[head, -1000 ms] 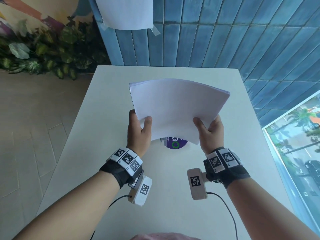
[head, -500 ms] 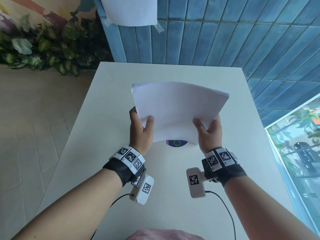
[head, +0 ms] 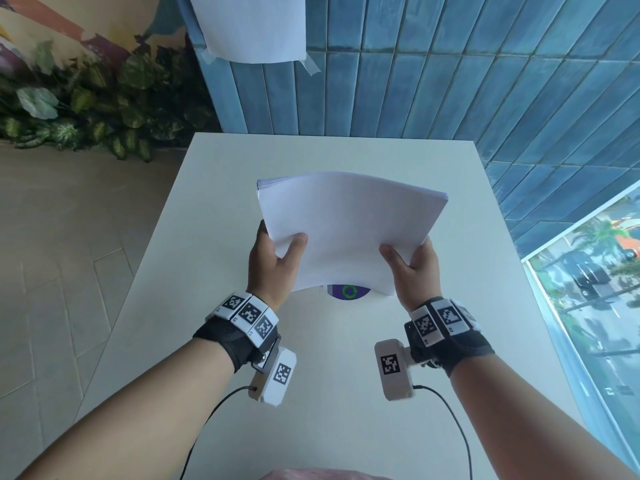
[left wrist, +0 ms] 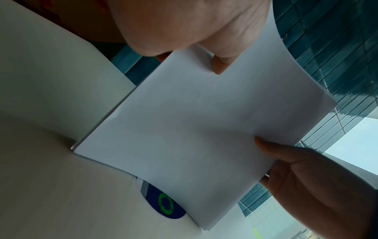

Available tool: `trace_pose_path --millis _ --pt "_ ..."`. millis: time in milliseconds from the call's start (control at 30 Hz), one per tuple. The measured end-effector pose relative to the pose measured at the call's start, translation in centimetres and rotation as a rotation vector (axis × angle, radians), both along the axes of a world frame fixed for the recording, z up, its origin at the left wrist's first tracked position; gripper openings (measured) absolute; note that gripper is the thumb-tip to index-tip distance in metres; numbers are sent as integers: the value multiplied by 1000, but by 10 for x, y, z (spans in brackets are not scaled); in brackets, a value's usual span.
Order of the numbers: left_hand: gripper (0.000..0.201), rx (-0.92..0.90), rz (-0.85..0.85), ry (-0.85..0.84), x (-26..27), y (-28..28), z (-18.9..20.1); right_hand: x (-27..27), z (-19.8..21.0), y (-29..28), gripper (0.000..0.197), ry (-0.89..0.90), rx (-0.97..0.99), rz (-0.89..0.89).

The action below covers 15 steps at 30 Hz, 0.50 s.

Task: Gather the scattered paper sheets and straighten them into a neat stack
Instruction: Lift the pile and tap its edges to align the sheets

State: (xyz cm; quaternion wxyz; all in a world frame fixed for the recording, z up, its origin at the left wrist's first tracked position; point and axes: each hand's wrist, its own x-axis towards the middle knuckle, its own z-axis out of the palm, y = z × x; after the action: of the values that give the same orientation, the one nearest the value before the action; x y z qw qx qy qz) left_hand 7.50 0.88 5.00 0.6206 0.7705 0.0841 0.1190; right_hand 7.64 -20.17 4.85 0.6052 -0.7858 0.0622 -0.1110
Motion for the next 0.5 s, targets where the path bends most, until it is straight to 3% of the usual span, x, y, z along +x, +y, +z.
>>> trace_pose_path --millis 500 --pt "42 23 23 -113 5 -3 15 4 14 0 30 -82 3 -18"
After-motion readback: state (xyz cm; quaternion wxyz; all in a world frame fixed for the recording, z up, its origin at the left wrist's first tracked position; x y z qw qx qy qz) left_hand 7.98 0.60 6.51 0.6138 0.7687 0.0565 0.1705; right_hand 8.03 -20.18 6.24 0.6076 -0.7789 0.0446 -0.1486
